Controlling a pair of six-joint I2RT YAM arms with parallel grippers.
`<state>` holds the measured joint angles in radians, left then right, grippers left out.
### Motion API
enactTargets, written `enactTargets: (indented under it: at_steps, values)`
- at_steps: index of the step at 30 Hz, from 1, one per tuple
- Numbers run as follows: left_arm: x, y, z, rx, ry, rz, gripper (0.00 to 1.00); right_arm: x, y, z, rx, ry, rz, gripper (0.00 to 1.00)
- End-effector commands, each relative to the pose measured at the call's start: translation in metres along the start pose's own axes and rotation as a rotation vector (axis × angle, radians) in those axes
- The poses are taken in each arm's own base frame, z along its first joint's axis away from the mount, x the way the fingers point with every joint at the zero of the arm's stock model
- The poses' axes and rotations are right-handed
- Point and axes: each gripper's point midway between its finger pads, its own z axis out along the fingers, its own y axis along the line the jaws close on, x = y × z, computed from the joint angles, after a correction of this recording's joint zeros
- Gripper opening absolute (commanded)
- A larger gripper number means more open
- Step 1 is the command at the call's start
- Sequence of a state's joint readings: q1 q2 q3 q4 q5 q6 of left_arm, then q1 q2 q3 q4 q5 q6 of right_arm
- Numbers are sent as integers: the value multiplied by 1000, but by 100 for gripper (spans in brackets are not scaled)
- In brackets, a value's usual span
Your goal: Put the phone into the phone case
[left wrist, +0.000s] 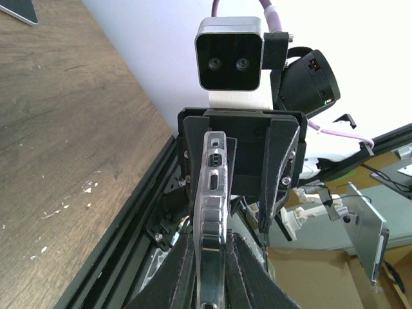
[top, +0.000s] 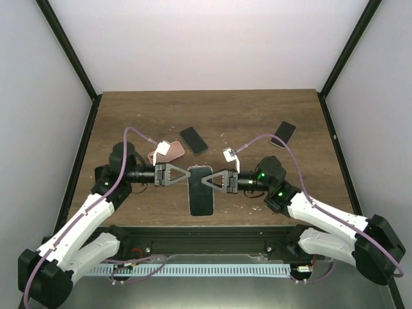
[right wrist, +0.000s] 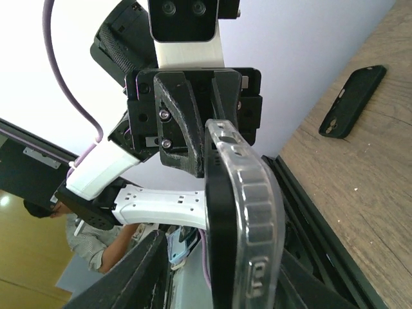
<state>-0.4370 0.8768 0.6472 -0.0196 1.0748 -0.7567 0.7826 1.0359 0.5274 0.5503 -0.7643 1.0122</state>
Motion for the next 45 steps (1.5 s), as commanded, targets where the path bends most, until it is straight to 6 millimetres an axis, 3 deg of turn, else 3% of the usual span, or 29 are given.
enactTargets:
  at_steps: [1, 9, 11, 13, 14, 18, 23, 27, 32, 34, 36, 45]
  values:
    - [-5, -2, 0, 4, -10, 30, 8, -15, 16, -10, -19, -83, -15, 35]
    - [-1, 5, 3, 9, 7, 10, 8, -18, 24, -15, -29, -107, -59, 5]
    - [0, 3, 3, 20, 10, 7, 8, -18, 23, -13, -24, -96, -61, 9]
    - [0, 1, 3, 36, 16, 5, 8, -20, 22, -12, -8, -93, -54, 25]
    - [1, 0, 3, 41, 21, 4, 8, -22, 23, -12, -2, -99, -53, 29]
    - [4, 0, 3, 51, 34, -1, 7, -32, 30, -14, 3, -142, -69, 31]
    - [6, 3, 4, 48, 40, -14, 7, -38, 30, -12, 13, -151, -84, 6]
    - [6, 4, 3, 42, 34, -20, 7, -36, 29, -13, 16, -150, -92, 1]
    - [3, 10, 4, 16, 15, -66, 32, -45, 19, -17, 83, -205, -85, 4]
    - [5, 18, 5, 0, 12, -102, 47, -51, 17, -18, 100, -236, -72, 5]
    - [11, 28, 6, -12, 11, -134, 56, -59, 8, -20, 146, -271, -35, 3]
    - [30, 51, 10, -4, 6, -206, 61, -88, -30, -45, 188, -383, 72, 2]
